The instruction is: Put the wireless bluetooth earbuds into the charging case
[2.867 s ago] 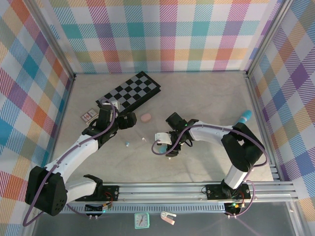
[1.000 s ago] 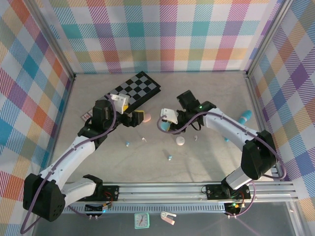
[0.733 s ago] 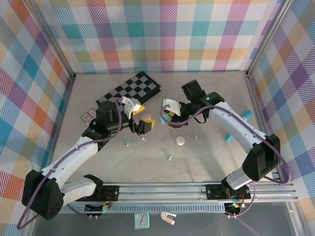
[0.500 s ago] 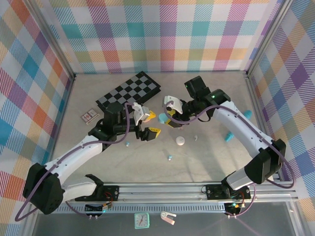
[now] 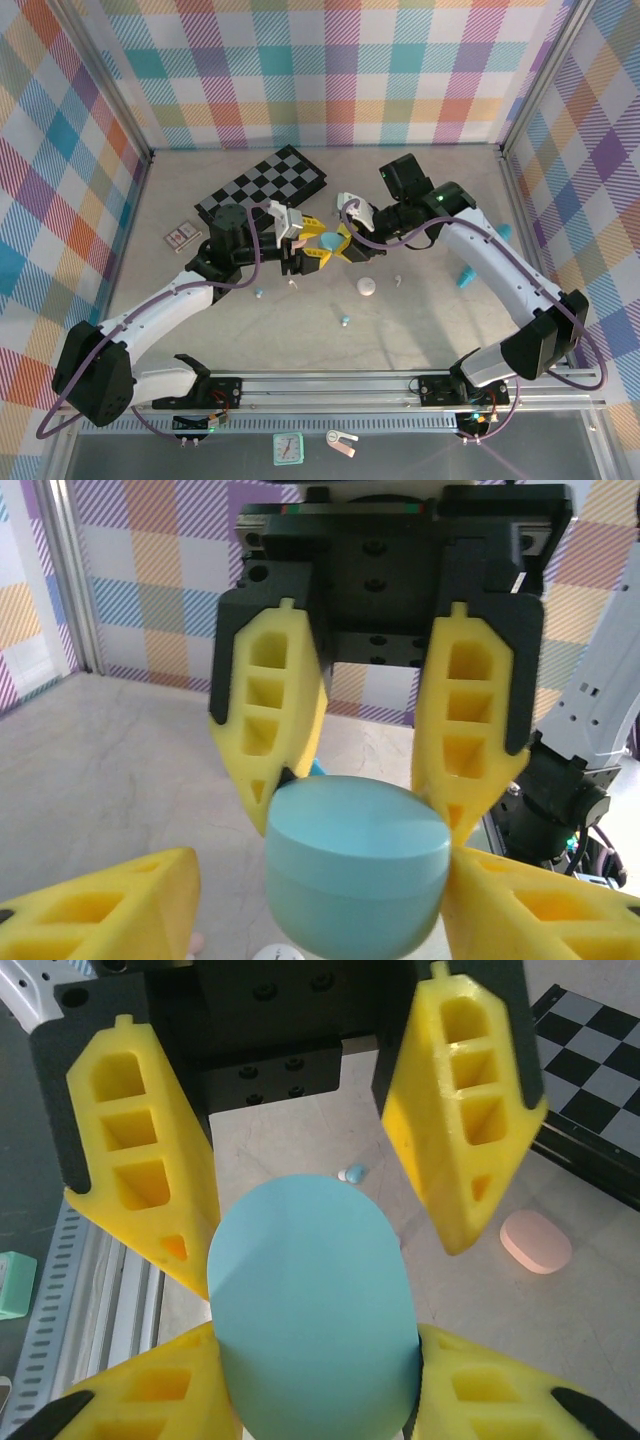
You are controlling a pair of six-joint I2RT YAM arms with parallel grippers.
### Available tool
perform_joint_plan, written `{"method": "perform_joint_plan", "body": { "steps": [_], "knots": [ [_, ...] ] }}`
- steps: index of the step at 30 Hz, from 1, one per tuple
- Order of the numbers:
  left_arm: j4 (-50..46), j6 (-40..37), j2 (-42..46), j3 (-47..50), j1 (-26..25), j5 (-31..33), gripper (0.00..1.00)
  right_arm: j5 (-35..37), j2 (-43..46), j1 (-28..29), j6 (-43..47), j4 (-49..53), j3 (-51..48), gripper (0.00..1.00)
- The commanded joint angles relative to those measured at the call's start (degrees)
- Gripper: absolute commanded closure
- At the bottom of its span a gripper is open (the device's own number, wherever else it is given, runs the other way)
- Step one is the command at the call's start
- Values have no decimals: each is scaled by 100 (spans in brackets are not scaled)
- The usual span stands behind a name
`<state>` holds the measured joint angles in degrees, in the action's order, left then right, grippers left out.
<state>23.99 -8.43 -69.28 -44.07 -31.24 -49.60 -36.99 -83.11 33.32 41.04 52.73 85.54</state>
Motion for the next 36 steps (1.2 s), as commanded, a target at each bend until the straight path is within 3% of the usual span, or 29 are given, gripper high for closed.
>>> {"method": "perform_joint_plan", "body": {
  "steps": [1, 6, 29, 36],
  "knots": [
    [180, -5, -60, -83, -83, -274, 41, -300, 215, -10, -78, 1, 87, 74],
    [-104, -181, -114, -167, -136, -273, 46, -272, 267, -9, -134, -100, 35, 75],
    [-265, -143, -141, -408, -241, -395, 53, -203, 172, -10, 34, 102, -2, 76],
    [-310, -161, -112, -409, -251, -375, 49, 16, 107, -11, 172, 265, 15, 76]
  ]
}}
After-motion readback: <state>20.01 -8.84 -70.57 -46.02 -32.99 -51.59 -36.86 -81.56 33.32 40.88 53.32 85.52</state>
